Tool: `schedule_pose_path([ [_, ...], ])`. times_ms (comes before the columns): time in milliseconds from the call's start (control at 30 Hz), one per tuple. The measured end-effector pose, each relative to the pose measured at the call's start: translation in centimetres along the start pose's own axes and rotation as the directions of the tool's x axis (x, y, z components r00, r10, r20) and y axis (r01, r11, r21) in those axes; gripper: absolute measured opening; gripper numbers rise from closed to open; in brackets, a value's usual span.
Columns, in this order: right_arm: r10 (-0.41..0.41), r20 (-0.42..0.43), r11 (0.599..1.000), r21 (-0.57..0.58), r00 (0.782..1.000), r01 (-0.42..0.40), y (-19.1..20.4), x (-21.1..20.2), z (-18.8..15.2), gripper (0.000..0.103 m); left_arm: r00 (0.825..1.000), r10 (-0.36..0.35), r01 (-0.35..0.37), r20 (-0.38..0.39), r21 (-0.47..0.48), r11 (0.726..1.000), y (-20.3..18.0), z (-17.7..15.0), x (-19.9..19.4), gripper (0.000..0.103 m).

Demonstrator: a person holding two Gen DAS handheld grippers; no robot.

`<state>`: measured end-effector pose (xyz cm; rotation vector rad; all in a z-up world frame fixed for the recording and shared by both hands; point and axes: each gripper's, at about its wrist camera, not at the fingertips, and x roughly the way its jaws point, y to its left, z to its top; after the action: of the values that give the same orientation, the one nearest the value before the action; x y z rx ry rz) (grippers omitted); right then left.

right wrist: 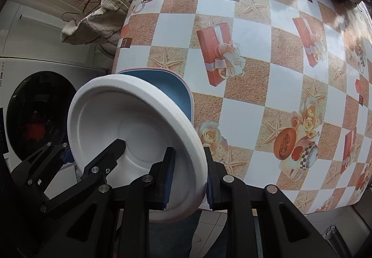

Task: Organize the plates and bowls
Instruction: 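Lower the bowls onto the blue plate and open both grippers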

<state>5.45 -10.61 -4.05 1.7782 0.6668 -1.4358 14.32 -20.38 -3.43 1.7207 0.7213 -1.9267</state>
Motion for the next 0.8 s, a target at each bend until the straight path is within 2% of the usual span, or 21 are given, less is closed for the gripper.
schedule_pose_path([
  [233, 0.009, -0.027, 1.000, -0.005, 1.000, -0.009, 1.4, 1.8, 0.9, 0.026, 0.999, 0.031, -0.031, -0.017, -0.006, 0.999, 1.5, -0.1, 0.8, 0.039],
  [500, 0.002, -0.056, 1.000, 0.015, 0.998, -0.001, 1.5, 3.9, 1.7, 0.026, 0.999, 0.027, -0.028, -0.045, -0.008, 1.000, 2.2, 0.3, 2.8, 0.039],
  [600, 0.010, -0.055, 1.000, 0.019, 0.998, -0.009, 1.4, 4.2, 1.8, 0.026, 0.999, 0.042, -0.042, -0.023, 0.007, 0.999, 2.2, 0.5, 3.0, 0.040],
  [733, -0.017, -0.043, 1.000, 0.004, 0.999, 0.018, 1.3, 3.4, 1.4, 0.027, 0.998, 0.056, -0.056, 0.042, 0.012, 0.998, 2.8, 0.7, 1.7, 0.042],
  [800, -0.022, -0.026, 1.000, -0.002, 0.999, 0.022, 1.1, 2.6, 1.4, 0.058, 0.997, 0.036, -0.036, 0.071, 0.000, 0.999, 3.4, 0.8, 0.6, 0.045],
])
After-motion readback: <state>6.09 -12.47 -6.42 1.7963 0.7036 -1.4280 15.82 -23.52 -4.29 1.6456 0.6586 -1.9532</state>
